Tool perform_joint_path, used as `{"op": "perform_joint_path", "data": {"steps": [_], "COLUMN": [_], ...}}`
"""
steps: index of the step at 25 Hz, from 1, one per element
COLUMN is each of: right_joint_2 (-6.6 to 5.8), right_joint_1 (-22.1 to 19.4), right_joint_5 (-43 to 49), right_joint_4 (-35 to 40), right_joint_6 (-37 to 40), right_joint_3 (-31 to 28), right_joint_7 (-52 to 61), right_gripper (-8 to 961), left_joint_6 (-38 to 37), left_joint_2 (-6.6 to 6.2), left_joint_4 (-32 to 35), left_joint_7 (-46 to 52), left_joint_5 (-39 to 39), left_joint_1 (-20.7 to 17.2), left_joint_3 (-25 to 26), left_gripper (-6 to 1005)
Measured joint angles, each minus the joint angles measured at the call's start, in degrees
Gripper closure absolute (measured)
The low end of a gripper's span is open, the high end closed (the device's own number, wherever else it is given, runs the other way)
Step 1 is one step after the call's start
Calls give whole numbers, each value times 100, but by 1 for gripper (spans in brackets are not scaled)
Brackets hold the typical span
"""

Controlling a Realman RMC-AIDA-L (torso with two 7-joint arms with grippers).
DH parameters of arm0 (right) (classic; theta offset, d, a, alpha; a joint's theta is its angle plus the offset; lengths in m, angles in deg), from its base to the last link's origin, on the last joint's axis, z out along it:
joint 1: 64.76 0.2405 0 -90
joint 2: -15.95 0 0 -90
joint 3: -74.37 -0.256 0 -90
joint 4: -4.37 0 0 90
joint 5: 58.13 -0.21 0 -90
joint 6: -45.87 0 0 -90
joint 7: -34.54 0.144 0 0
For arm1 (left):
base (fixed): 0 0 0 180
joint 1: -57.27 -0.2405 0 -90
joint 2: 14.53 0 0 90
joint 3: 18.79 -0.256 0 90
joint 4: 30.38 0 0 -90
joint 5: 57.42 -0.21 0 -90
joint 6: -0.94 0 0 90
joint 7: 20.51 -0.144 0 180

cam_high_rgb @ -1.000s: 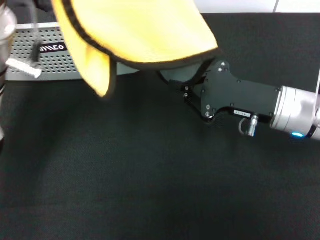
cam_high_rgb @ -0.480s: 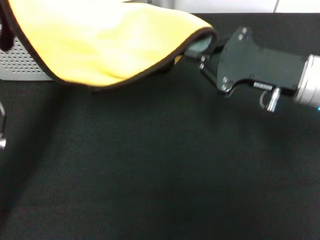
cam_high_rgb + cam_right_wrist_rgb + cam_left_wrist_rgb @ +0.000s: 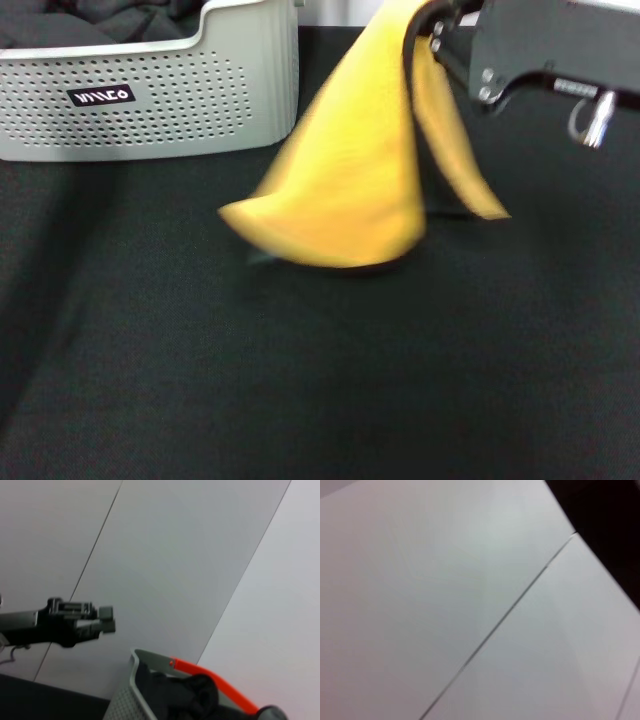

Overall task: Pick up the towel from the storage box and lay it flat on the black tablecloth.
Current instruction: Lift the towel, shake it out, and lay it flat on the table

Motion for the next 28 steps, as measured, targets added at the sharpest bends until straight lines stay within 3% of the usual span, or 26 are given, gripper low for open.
{"op": "perform_joint_path", "data": {"steps": [5,9,16,20,28], "right_joint_2": [-7,7,19,31,66], "right_joint_1": [-7,11,56,156,481], "right_joint_5": [499,877,1011,1015,1036], "right_joint_4": [779,1313,1582,1646,1737], "right_joint_6": [-99,23,582,858,1732], "right_joint_3": [-266,-346,-326,-317,59], "right_joint_7": [662,1042,1149,1274,1447], "right_gripper": [940,939,938,938,937], "left_joint_6": [210,187,125,125,149], "left_joint_2": [-51,-56,121,155,153], "left_joint_4": [3,195,384,308,335], "left_joint_7": [-129,-497,-1779,-2554,-4532], "left_joint_5": [-331,-1351,-2957,-3121,-3073], "left_joint_1": [-37,135,523,534,569], "left_joint_3": [-65,-69,-69,-95,-728], "left_gripper": [681,640,591,589,585]}}
